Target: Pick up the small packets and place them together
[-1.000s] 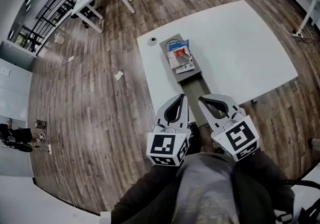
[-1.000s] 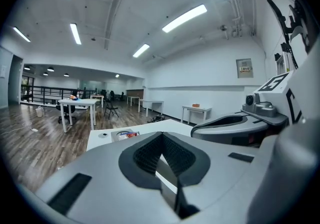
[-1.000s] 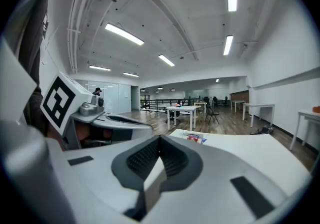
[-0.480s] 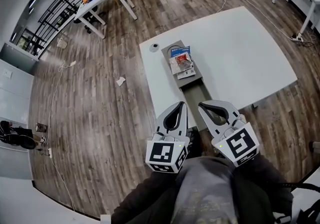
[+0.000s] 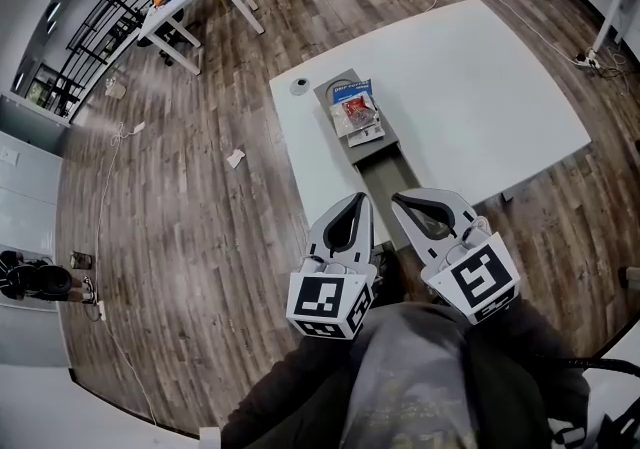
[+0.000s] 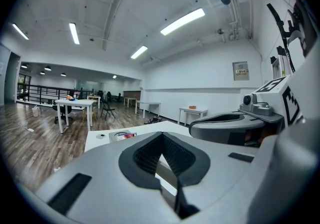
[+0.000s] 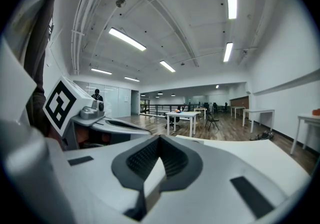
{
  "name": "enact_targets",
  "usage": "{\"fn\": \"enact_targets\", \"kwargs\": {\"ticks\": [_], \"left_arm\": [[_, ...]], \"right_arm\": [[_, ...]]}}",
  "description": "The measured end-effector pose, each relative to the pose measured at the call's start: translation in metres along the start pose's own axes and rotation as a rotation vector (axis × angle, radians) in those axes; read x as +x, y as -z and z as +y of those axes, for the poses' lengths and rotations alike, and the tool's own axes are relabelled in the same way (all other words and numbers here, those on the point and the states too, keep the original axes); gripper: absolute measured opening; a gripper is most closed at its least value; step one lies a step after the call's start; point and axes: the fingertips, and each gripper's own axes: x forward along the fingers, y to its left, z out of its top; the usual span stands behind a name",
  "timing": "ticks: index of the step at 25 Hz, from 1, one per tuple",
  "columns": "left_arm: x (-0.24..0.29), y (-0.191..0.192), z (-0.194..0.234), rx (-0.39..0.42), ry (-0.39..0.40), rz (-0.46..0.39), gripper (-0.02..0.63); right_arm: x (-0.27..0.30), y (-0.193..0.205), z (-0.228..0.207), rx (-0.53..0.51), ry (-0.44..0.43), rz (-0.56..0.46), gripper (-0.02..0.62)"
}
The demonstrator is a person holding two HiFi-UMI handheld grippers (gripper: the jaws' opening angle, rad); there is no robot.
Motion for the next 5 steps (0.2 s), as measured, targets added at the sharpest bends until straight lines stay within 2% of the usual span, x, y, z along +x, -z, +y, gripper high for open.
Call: {"fn": "enact_targets", "kwargs": {"ticks": [5], "left_arm": [[0.0069,0.0045,-0.0033,-0.005,0.01,0.006,0.003]], "right_arm": [[-0.0013,0.003,-0.0048,-0.003,-0.001,-0.002,0.004]]}}
